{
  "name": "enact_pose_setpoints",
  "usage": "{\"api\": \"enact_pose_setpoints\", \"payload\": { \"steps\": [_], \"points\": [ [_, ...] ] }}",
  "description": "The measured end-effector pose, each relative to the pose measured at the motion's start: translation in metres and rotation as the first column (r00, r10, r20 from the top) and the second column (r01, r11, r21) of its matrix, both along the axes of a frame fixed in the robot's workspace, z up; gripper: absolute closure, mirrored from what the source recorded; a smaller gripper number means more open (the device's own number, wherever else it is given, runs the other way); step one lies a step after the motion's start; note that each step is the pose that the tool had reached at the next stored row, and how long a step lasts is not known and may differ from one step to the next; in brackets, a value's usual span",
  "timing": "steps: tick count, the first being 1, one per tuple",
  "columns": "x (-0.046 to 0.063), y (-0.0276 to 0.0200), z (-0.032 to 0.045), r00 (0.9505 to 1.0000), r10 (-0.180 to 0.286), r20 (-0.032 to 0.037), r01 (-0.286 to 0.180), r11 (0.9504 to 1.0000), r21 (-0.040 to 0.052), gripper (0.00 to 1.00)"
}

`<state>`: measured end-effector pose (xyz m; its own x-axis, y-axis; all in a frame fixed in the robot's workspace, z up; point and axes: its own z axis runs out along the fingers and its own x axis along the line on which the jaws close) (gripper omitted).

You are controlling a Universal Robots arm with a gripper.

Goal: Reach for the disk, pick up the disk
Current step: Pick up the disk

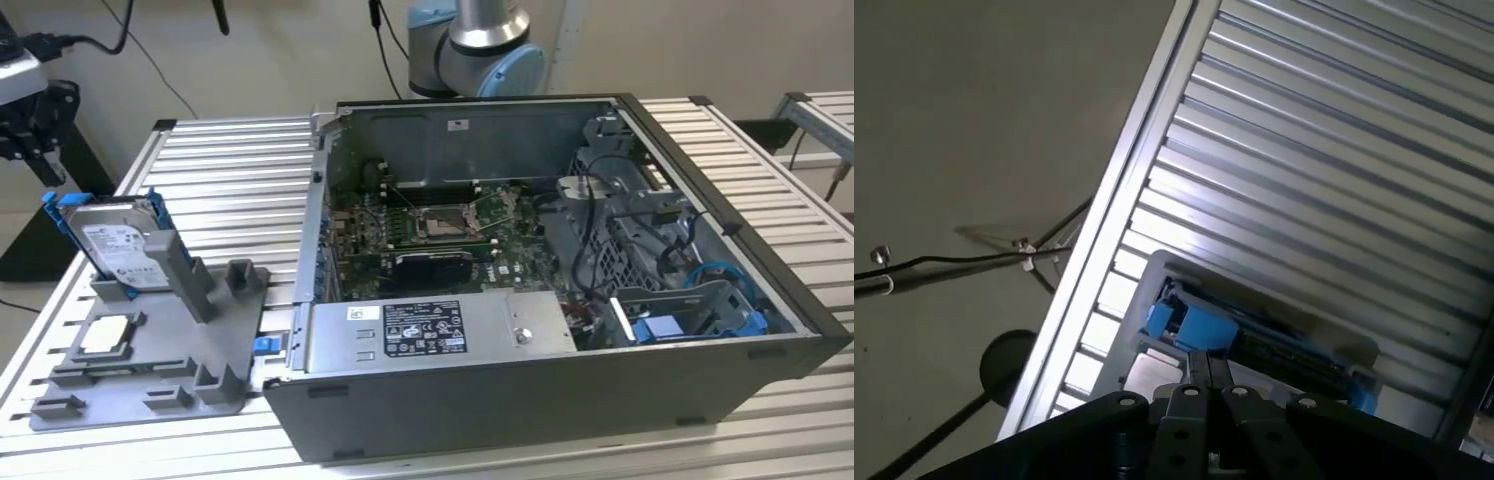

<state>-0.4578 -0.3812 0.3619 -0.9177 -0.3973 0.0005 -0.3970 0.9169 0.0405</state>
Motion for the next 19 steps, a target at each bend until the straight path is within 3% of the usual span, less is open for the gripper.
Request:
{"api": "enact_pose_setpoints", "payload": {
  "steps": [5, 11, 16, 19],
  "points": [
    [0.0, 0.0, 0.0, 0.9964, 0.085, -0.0001, -0.085, 0.9964, 0.0, 1.0],
    [0.0003, 0.0, 0.0, 0.9871, 0.16, 0.0, -0.16, 0.9871, 0.0, 1.0],
    [0.0006, 0.0, 0.0, 0.9749, 0.222, 0.0, -0.222, 0.9749, 0.0, 1.0],
    [0.0007, 0.0, 0.0, 0.9628, 0.27, 0.0, -0.27, 0.9628, 0.0, 1.0]
  ]
}}
